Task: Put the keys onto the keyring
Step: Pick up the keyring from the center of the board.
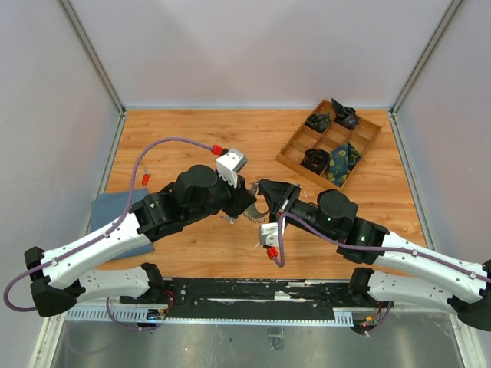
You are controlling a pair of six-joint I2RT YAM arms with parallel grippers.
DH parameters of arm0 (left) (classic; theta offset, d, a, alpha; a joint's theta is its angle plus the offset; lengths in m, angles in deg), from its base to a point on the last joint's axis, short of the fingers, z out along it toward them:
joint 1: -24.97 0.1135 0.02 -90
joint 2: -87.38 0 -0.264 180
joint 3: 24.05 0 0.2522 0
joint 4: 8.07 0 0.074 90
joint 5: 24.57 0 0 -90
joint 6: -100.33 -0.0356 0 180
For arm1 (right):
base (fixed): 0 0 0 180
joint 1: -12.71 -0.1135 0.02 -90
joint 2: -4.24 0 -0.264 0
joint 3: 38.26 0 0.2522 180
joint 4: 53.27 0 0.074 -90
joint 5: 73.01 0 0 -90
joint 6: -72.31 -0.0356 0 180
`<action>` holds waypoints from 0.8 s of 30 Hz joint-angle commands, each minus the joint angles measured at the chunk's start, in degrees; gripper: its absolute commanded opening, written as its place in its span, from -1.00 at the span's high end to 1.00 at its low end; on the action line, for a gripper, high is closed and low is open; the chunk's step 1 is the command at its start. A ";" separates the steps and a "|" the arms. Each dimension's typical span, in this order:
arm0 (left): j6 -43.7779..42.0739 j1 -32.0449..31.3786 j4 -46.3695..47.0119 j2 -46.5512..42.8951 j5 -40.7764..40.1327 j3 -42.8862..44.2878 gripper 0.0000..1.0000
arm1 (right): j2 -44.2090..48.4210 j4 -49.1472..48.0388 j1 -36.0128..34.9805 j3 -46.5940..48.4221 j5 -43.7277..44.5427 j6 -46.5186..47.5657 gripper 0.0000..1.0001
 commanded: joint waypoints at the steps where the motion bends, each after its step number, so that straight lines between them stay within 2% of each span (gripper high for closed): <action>1: 0.00 -0.56 1.65 -0.47 0.81 1.79 0.99 | -0.10 0.10 -0.64 2.76 -0.93 -0.86 0.75; 12: -1.19 -0.56 1.13 -0.54 0.56 1.41 0.99 | -0.99 3.03 -0.68 4.17 -1.66 -2.09 0.73; 17: -4.85 -0.48 0.64 -1.87 -2.38 0.34 0.99 | -0.07 5.82 -0.68 5.09 -1.98 -3.84 0.72; 21: -9.76 -0.52 0.62 -3.92 -7.53 -1.31 0.99 | 2.87 6.96 -0.68 6.41 -2.64 -12.25 0.66; 24: -13.84 -0.56 -1.69 -3.50 -11.16 -0.75 0.99 | 4.85 8.88 -0.68 8.38 -0.65 -23.60 0.65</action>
